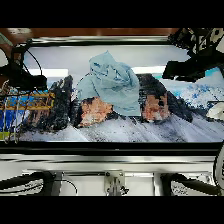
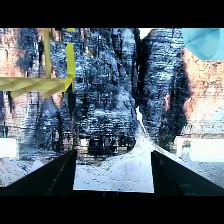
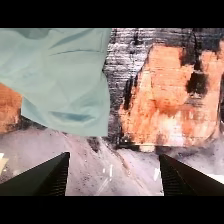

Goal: Fold the shirts.

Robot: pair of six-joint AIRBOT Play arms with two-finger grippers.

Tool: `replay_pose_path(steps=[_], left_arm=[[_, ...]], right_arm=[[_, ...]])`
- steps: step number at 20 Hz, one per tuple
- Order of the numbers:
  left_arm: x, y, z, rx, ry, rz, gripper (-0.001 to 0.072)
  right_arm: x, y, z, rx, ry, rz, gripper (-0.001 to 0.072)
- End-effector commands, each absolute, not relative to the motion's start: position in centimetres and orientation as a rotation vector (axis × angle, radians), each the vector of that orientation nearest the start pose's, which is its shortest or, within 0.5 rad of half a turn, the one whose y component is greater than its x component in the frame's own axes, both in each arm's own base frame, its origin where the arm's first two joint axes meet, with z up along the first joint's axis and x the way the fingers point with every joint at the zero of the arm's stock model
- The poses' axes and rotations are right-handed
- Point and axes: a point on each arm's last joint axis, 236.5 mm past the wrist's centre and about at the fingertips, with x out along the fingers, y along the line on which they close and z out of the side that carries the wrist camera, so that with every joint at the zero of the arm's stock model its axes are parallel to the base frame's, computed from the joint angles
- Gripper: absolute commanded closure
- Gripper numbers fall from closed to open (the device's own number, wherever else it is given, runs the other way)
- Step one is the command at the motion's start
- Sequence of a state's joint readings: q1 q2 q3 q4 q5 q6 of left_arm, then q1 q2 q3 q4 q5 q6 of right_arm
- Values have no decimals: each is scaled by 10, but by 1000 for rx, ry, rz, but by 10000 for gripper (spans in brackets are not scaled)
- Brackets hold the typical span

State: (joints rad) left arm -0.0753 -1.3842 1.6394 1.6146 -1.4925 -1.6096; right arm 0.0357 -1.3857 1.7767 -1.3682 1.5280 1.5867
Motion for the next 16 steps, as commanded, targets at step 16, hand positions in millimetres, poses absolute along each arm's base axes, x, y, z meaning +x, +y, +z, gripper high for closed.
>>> replay_pose_path(steps=[16], left_arm=[[412,-21,115,43,1235,-5,181]], right_arm=[[460,155,8,273,1433,419,29]])
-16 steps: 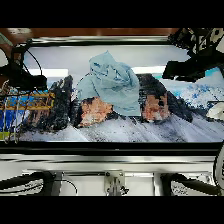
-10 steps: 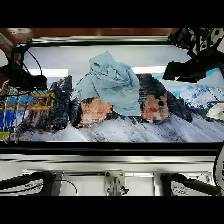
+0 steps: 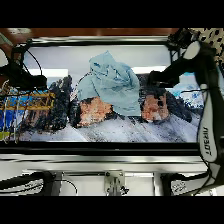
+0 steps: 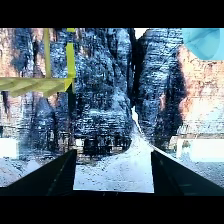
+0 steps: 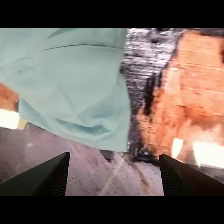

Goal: Fold the shirts.

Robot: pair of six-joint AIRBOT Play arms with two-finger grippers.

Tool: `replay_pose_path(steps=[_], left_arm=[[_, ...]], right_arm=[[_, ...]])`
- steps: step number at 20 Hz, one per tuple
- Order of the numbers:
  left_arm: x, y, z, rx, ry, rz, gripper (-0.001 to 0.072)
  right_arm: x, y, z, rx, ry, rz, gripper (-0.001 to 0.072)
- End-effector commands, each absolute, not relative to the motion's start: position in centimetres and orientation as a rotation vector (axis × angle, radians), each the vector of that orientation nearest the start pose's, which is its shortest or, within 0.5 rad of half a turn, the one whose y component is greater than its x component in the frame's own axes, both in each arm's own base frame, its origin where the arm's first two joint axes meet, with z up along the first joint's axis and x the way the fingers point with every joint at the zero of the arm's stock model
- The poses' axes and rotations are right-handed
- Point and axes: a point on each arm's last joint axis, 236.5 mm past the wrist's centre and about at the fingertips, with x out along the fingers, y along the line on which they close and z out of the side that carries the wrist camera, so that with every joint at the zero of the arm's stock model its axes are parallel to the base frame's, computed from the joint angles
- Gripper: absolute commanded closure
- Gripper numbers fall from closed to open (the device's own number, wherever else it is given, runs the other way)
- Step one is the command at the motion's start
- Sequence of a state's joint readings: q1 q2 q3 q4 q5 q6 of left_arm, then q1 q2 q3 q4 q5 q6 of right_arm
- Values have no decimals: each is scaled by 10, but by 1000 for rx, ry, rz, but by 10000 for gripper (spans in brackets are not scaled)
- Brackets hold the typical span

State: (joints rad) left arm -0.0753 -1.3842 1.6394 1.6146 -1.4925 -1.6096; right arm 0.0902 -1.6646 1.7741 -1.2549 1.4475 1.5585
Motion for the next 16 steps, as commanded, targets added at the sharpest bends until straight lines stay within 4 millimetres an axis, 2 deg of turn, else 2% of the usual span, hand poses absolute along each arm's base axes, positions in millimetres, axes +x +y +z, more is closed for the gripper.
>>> replay_pose_path(steps=[1,4,7,8,11,12,13,14,16], left_arm=[[412,-21,115,43,1235,-5,181],[412,-21,115,43,1235,-5,181],[424,-23,119,31,1179,-4,181],[431,-24,123,23,1144,-2,181],[456,-26,136,9,1027,-4,181],[465,-27,141,7,982,-7,181],[472,-27,147,5,943,-9,181],[481,-28,153,3,898,-12,181],[493,-29,163,1,832,-17,180]], right_arm=[[459,166,-3,311,1461,443,29],[470,171,-35,357,1483,394,29],[479,154,-68,369,1511,273,29],[479,158,-74,392,1521,273,29],[472,188,-90,460,1566,334,37],[467,195,-98,452,1589,342,209],[460,200,-102,439,1616,352,513],[451,203,-102,414,1644,377,641],[426,195,-88,300,1714,461,643]])
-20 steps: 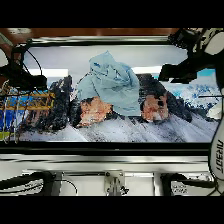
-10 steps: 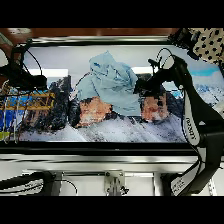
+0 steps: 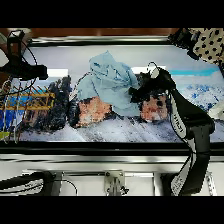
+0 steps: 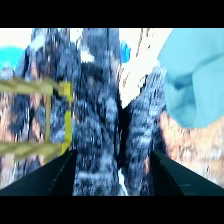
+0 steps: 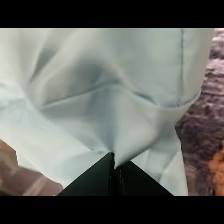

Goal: Fold the shirts.

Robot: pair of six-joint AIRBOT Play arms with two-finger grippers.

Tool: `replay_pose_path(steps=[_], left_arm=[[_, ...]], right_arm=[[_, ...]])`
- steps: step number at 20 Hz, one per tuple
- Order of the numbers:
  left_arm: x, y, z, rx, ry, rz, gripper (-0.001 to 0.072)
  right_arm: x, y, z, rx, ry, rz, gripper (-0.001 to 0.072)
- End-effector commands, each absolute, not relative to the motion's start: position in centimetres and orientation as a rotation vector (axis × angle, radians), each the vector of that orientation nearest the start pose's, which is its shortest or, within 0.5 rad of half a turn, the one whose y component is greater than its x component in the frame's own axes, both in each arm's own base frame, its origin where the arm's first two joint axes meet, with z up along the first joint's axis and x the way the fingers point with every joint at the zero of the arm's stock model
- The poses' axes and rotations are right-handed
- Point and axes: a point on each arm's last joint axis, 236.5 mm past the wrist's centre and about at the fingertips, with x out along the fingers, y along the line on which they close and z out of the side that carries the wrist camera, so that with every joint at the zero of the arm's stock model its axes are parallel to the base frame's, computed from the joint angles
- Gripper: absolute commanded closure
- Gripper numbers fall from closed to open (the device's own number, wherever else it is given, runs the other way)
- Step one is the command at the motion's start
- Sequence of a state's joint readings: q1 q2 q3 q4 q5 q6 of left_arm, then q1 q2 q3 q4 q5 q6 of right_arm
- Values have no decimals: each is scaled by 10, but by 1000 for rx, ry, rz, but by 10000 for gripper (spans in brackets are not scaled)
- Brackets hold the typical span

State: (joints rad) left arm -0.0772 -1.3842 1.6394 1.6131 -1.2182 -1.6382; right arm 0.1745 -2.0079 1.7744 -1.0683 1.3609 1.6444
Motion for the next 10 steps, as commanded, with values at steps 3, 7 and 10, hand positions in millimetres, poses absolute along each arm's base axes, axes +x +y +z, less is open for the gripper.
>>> replay_pose_path(steps=[3,7,10], left_arm=[[497,-33,167,-14,810,-29,180],[495,-44,167,-36,813,-57,181],[493,-71,161,-122,841,-135,177]], right_arm=[[373,138,-49,-7,1885,440,643],[319,123,-12,-83,1964,431,643],[262,110,-28,-152,2056,391,643]])
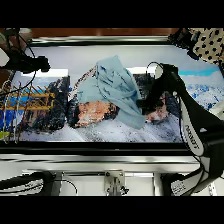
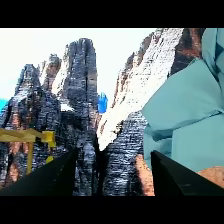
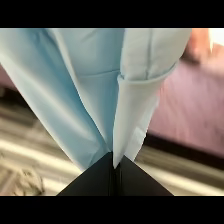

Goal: Fold the shirts.

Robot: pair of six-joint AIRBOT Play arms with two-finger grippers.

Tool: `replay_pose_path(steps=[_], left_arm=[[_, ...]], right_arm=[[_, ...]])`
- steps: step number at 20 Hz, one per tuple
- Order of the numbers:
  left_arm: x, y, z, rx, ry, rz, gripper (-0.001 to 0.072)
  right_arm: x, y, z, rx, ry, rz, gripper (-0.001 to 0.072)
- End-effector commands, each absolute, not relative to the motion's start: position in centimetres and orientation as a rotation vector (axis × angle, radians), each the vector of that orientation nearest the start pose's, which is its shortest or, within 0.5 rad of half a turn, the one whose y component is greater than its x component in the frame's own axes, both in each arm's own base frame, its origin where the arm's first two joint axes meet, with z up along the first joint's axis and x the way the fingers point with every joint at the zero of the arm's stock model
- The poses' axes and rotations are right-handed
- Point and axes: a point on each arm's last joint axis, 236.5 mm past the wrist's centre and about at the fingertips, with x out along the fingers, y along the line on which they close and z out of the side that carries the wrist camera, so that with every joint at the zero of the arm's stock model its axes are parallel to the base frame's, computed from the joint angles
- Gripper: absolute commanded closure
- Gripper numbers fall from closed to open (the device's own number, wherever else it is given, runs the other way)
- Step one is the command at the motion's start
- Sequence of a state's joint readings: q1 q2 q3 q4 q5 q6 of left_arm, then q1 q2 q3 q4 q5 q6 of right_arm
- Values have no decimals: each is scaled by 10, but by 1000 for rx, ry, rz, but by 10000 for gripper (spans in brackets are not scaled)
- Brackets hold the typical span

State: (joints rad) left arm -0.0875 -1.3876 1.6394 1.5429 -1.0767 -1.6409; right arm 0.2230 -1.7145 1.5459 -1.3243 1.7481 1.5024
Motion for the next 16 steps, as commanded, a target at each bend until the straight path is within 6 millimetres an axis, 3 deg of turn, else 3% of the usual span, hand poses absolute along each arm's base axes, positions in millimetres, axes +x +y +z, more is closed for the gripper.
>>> replay_pose_path(steps=[1,4,7,12,14,16], left_arm=[[487,-94,148,-165,897,-212,171],[449,-170,82,-210,1183,-468,162],[437,-220,37,-223,1301,-559,162],[430,-285,-6,-297,1359,-646,170],[418,-312,-21,-361,1415,-698,175],[407,-327,-34,-361,1452,-717,175]], right_arm=[[246,107,-35,-160,2063,375,643],[214,90,-34,-177,2047,322,643],[213,72,-12,-229,1935,263,643],[221,80,2,-163,1822,244,643],[221,80,2,-162,1823,245,643],[219,80,4,-162,1828,248,643]])
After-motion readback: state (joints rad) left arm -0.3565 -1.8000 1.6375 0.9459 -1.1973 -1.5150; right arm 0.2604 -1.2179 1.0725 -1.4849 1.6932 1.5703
